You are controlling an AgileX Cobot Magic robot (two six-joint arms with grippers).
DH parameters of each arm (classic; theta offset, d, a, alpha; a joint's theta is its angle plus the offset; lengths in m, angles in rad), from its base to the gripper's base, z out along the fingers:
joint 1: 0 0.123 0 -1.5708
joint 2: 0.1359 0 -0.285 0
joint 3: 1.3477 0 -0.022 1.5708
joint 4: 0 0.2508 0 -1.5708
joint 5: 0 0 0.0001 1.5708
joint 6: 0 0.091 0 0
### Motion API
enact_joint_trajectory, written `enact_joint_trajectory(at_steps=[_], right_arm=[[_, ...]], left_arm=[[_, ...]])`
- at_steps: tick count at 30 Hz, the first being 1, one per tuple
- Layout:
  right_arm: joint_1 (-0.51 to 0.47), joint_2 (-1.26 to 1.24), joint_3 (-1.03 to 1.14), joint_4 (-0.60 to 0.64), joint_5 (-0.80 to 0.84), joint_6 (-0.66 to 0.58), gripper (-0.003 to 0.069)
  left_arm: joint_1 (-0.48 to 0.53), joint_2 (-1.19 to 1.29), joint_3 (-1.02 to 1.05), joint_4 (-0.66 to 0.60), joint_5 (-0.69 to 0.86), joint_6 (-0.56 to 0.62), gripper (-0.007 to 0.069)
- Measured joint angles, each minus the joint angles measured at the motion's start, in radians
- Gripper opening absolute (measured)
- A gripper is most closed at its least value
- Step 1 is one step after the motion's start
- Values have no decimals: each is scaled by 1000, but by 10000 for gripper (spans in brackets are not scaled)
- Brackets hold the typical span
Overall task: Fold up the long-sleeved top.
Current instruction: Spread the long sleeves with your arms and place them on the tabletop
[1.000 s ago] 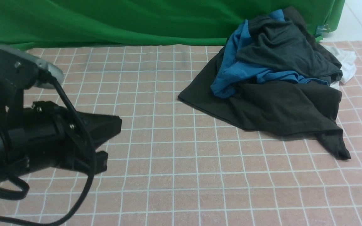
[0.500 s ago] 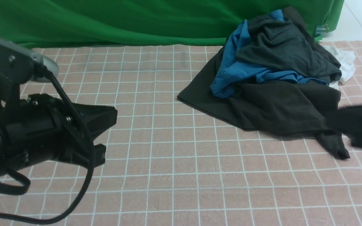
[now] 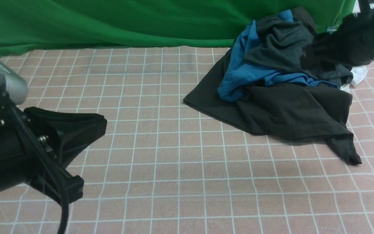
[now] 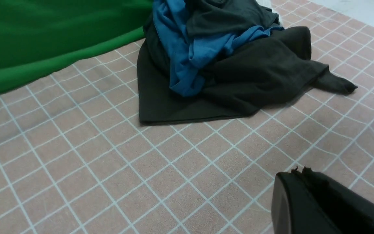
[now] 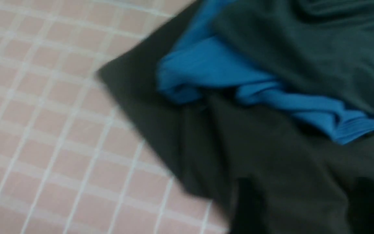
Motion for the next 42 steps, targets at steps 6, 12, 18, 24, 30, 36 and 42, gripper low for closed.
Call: enact_joint_trajectory(at_steps=[6, 12, 18, 24, 30, 36, 42], right_arm=[[-10, 228, -201, -5, -1, 19, 654], [-11, 418, -371, -74, -51, 46, 665], [-12, 581, -491, -116, -68, 63, 652], [-12, 641, -513, -124, -80, 39, 359], [-13, 640, -518, -125, -46, -59, 115], [-30, 525, -542, -129, 43, -124, 115], [-106, 298, -588, -130, 44, -146, 115]], left_arm=[[0, 0, 15, 4, -67, 0, 20], [0, 0, 38, 6, -118, 0, 20], [0, 0, 43, 21, -122, 1, 20], [0, 0, 44, 24, -121, 1, 20], [0, 0, 44, 25, -121, 1, 20], [0, 0, 45, 28, -121, 1, 20], [0, 0, 45, 35, -121, 1, 20]])
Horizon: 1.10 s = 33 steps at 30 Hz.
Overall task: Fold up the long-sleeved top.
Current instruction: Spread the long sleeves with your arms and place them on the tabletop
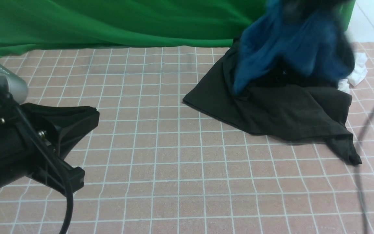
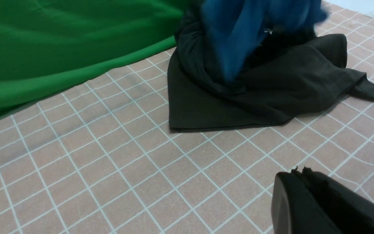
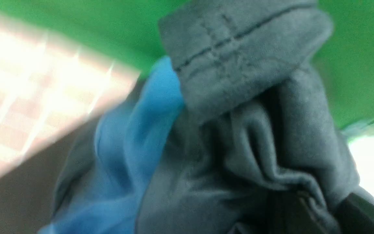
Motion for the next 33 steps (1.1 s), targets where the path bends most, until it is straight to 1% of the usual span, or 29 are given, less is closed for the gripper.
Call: enact_joint_trajectory(at_steps=[2, 7, 8, 14, 18, 23, 25, 28, 29, 30, 31, 32, 33], right_arm=[[-27, -50, -7, 0, -7, 0, 115], [-158, -188, -14, 0, -26, 4, 115], [-200, -207, -14, 0, -27, 7, 115], [-337, -236, -14, -9, -25, 36, 115], [-382, -222, -14, -12, -12, 53, 115], [-391, -174, -14, -39, 11, 85, 115], [-391, -138, -14, -47, 45, 94, 115], [-391, -59, -14, -53, 160, 125, 121], [-391, -50, -14, -53, 168, 128, 127], [-391, -21, -14, -53, 236, 161, 174], [-391, -18, -14, -53, 242, 165, 183], [-391, 0, -13, -53, 295, 191, 311], [-391, 0, -13, -53, 295, 191, 327]], left_arm=[[0, 0, 0, 5, 0, 0, 20], [0, 0, 0, 5, 0, 0, 20], [0, 0, 0, 5, 0, 0, 20], [0, 0, 0, 7, 0, 0, 20], [0, 0, 0, 7, 0, 0, 20], [0, 0, 0, 8, 0, 0, 20], [0, 0, 0, 8, 0, 0, 20], [0, 0, 0, 8, 4, 0, 20], [0, 0, 0, 8, 5, 0, 20], [0, 0, 0, 8, 13, 0, 20], [0, 0, 0, 8, 13, 0, 20], [0, 0, 0, 12, 19, 0, 20], [0, 0, 0, 12, 18, 0, 20]])
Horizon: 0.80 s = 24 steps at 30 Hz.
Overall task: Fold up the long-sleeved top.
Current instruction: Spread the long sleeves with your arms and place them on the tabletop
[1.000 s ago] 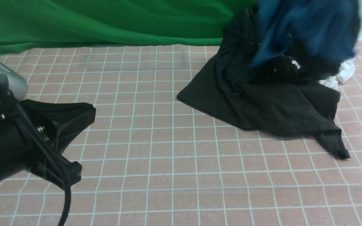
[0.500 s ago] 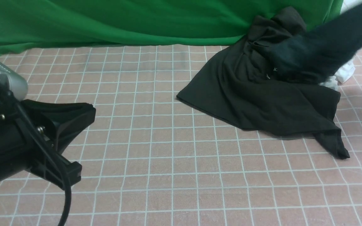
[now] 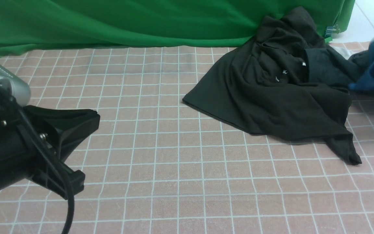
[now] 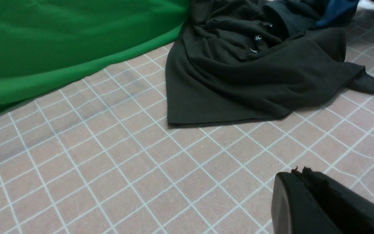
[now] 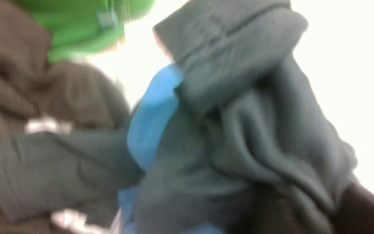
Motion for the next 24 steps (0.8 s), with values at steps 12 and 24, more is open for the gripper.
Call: enact_joint_trajectory(at_steps=[12, 24], right_arm=[[94, -181, 128, -12, 114, -21, 527], [462, -431, 1057, -75, -429, -224, 621]], left_arm=[[0, 0, 0, 18, 11, 0, 20], [0, 0, 0, -16, 13, -1, 20]])
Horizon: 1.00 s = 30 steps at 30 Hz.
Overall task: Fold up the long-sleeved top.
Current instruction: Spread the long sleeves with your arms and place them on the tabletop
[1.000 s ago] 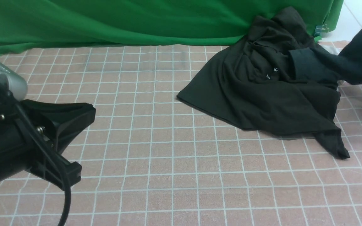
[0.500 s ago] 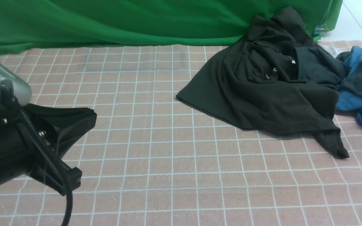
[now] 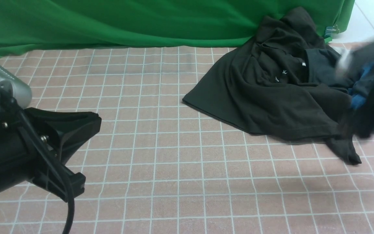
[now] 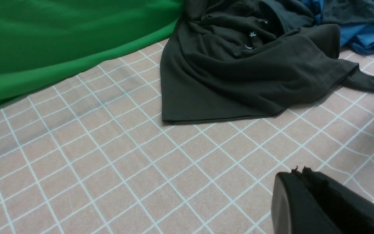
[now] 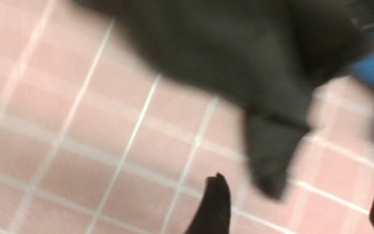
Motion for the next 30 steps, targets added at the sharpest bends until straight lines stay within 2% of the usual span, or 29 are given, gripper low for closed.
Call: enact_joint_trajectory(at_steps=[3, 6, 9, 15, 20, 23, 30], right_arm=[[6, 42, 98, -23, -155, -9, 625], [-7, 90, 113, -47, -236, 1, 625], [-54, 171, 103, -77, -322, 62, 625], [-128, 250, 47, -88, -336, 223, 613], [-132, 254, 38, -88, -385, 233, 598], [-132, 284, 32, -74, -443, 243, 563], [-132, 346, 22, -55, -478, 237, 417]], left_arm=[[0, 0, 0, -8, 1, 0, 20], [0, 0, 0, -10, 3, 0, 20], [0, 0, 0, -10, 3, -1, 20], [0, 0, 0, -11, 10, -2, 20], [0, 0, 0, -11, 14, -2, 20], [0, 0, 0, -11, 14, -2, 20], [0, 0, 0, -11, 14, -2, 20]])
